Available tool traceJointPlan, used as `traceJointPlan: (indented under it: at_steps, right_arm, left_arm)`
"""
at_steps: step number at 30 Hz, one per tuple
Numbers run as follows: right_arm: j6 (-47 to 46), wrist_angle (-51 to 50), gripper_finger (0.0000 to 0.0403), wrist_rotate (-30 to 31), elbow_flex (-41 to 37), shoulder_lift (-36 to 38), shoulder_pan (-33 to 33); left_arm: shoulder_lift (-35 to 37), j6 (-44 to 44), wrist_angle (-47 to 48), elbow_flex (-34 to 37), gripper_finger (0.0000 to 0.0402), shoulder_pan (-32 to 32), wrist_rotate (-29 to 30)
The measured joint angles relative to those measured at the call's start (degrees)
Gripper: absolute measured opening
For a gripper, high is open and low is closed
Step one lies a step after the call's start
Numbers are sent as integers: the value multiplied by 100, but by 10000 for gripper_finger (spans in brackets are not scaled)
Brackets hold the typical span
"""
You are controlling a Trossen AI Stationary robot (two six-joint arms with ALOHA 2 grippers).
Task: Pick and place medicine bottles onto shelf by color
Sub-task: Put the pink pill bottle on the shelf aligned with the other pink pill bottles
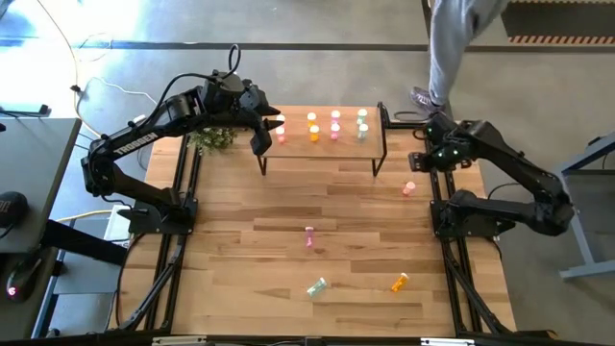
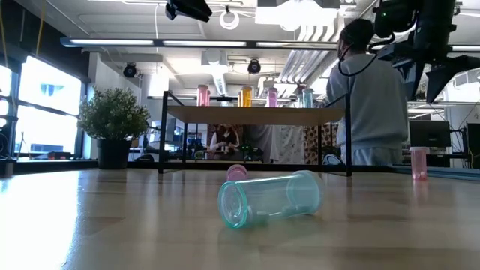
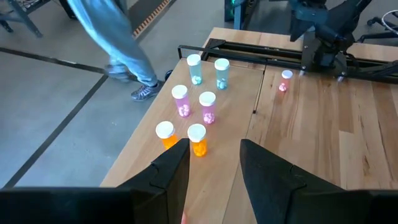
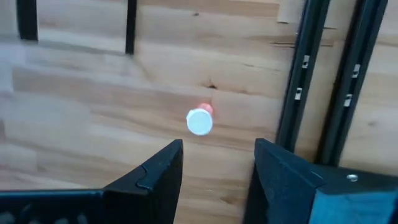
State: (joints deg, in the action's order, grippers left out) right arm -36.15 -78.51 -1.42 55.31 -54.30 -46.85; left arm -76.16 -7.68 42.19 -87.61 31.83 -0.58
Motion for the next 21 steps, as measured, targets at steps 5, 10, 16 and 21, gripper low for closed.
traceJointPlan:
  at_steps: [5,10,16,21]
  right_arm:
    - [-320,53,190,-56,0,-255,-358]
    - [-458,165,190,-324,0,-569,-649]
    - [-563,352,190,-643,-183,-986,-907]
    - [-801,608,187,-877,-794,-1023,-916]
  left_arm:
    - [0,0,0,0,131,1,-1]
    - [0,0,0,0,131,0,-2]
    - [-2,0,2,0,131,0,-2]
    - [-2,0,2,0,131,2,-2]
